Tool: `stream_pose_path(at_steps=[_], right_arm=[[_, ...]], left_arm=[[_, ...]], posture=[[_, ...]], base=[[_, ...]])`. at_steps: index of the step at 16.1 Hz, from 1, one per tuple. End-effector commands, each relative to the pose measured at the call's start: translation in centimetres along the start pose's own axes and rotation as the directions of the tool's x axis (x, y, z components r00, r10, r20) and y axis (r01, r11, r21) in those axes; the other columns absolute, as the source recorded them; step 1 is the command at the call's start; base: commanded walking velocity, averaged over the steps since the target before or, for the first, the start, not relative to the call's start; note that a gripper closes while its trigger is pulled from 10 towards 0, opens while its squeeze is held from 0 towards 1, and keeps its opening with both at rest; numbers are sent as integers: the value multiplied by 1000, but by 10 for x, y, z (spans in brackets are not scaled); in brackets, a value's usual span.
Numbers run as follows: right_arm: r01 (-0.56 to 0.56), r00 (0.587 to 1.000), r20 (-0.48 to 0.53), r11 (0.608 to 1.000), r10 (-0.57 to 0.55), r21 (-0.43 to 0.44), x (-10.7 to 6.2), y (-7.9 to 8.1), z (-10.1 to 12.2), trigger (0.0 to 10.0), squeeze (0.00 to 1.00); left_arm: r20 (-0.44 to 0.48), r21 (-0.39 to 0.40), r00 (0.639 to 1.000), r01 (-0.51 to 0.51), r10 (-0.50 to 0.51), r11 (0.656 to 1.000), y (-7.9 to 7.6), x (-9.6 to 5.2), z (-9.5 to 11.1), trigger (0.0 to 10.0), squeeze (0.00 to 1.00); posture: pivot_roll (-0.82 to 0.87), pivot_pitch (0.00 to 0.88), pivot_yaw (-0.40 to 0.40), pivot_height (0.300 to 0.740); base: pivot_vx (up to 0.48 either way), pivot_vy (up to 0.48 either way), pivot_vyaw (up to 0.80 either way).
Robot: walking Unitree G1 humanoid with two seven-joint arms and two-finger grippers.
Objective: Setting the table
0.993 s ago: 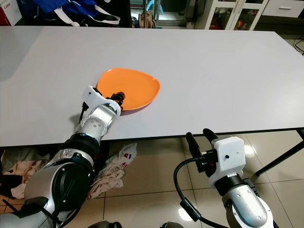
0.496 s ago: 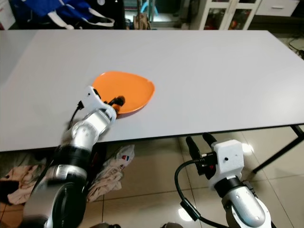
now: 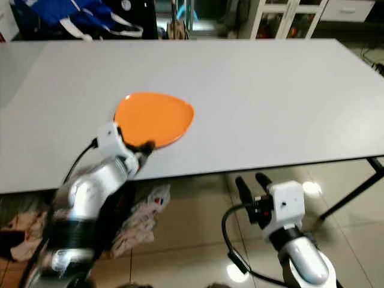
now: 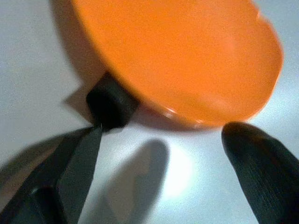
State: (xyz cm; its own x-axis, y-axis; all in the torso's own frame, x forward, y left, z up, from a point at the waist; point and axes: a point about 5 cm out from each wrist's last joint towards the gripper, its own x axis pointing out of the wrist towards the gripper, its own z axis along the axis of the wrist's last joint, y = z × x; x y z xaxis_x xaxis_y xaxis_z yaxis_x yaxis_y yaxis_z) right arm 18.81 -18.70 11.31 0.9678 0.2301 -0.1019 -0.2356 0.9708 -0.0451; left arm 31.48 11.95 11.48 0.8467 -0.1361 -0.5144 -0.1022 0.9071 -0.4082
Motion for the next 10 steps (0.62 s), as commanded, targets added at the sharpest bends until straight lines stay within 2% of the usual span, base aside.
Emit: stream_pose_path(at_steps=[1, 2, 3, 4, 5, 6, 7, 8, 10], right_arm=[[0, 1000, 6, 1000, 0, -5, 1, -1, -1, 10000, 0], [0, 1000, 7, 1000, 0, -2, 2, 0, -3, 10000, 0], [-2, 1000, 13, 1000, 2, 8, 8, 2, -6, 10000, 0], [-3, 1000, 15, 1000, 3, 9, 9, 2, -6, 10000, 0], [9, 1000, 28, 1000, -9, 14, 14, 2, -7, 10000, 0], [36, 998, 44, 999, -37, 22, 20, 1, -7, 10000, 0], [69, 996, 55, 997, -70, 22, 23, -2, -6, 10000, 0], [105, 992, 72, 994, -107, 28, 29, -4, -6, 10000, 0], [130, 988, 81, 991, -132, 27, 32, -5, -7, 10000, 0]], left_arm=[[-83, 33, 996, -37, 40, 999, 10, -2, -14, 10000, 0], [-69, 61, 997, -20, 25, 998, 10, -6, -11, 10000, 0], [-28, 175, 999, 27, -23, 984, 11, -15, -1, 10000, 0], [-25, 192, 999, 35, -30, 981, 11, -17, 0, 10000, 0], [14, 308, 996, 85, -94, 948, 8, -23, 5, 10000, 0], [70, 418, 978, 151, -198, 896, -1, -30, 9, 10000, 0], [144, 502, 957, 148, -251, 852, -6, -35, 15, 10000, 0], [224, 604, 912, 146, -344, 783, -11, -41, 19, 10000, 0], [301, 651, 884, 85, -359, 755, -7, -43, 21, 10000, 0]], posture=[[-133, 12, 12, 740], [-125, 9, 13, 740], [-99, 1, 19, 740], [-99, 1, 19, 740], [-80, 0, 25, 740], [-75, 0, 28, 740], [-74, 0, 31, 740], [-72, 0, 36, 740], [-74, 0, 38, 740]], base=[[0, 0, 0], [0, 0, 0], [0, 0, 0], [0, 0, 0], [0, 0, 0], [0, 0, 0], [0, 0, 0], [0, 0, 0], [0, 0, 0]])
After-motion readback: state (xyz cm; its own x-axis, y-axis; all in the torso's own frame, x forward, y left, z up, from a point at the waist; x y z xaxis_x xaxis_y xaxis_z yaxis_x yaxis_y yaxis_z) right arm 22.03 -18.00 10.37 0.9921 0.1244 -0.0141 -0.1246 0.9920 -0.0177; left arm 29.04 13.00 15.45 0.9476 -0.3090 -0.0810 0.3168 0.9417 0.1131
